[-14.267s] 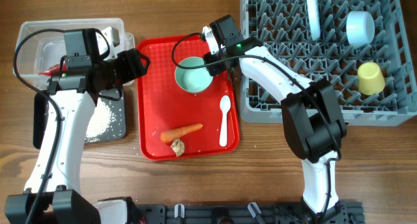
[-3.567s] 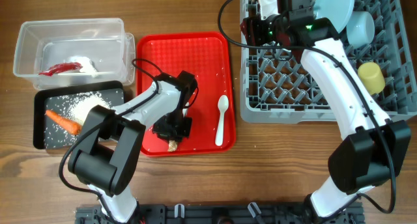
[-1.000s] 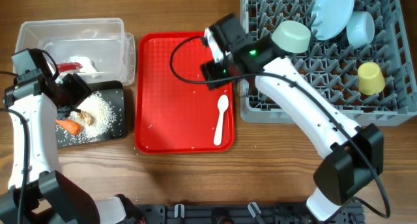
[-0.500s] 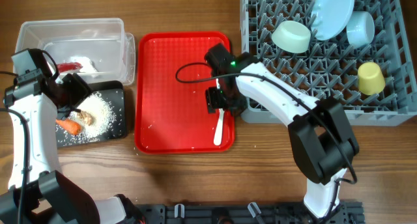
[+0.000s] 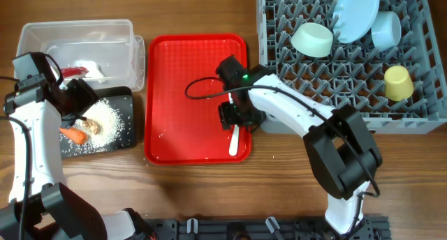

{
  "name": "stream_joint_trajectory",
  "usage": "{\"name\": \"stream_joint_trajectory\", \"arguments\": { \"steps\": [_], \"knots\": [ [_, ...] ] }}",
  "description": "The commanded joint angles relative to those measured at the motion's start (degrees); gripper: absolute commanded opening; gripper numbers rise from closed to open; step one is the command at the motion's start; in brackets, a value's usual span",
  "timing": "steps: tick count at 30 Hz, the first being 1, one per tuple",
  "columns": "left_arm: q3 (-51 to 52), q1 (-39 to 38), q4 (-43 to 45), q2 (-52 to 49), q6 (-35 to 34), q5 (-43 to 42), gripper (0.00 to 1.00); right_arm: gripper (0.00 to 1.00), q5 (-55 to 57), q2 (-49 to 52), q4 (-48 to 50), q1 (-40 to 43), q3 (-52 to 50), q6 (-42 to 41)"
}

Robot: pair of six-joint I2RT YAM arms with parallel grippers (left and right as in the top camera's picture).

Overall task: Sort waste into correct bins and load items into the dishwasher rack
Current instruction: 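Move the right gripper over the white spoon on the red tray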

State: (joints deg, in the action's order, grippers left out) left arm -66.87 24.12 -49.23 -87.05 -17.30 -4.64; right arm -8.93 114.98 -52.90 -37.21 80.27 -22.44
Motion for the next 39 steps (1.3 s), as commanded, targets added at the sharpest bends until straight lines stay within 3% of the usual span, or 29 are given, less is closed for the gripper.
{"name": "stream_joint_trajectory", "arguments": {
  "steps": [1, 7, 17, 28, 39],
  "knots": [
    [-0.55, 0.15, -0.04, 0.24, -0.31, -0.94, 0.69, 0.67, 2.99, 0.76, 0.15, -2.03, -0.74, 3.65],
    [-0.55, 0.15, -0.68, 0.24, -0.28, -0.92, 0.69, 0.67, 7.65, 1.42, 0.09, -3.61, -0.79, 3.93],
    [-0.55, 0.15, -0.72, 0.24, -0.31, -0.92, 0.68, 0.66, 4.66, 4.61, -0.02, -3.93, -0.81, 8.00],
    [-0.55, 0.15, -1.09, 0.24, -0.31, -0.92, 0.68, 0.36, 7.89, 5.14, 2.89, -4.02, -0.79, 7.23],
    [-0.55, 0.15, -1.05, 0.24, -0.31, -0.90, 0.69, 0.23, 10.21, 5.14, 5.92, -3.63, 0.87, 7.26]
  ]
}}
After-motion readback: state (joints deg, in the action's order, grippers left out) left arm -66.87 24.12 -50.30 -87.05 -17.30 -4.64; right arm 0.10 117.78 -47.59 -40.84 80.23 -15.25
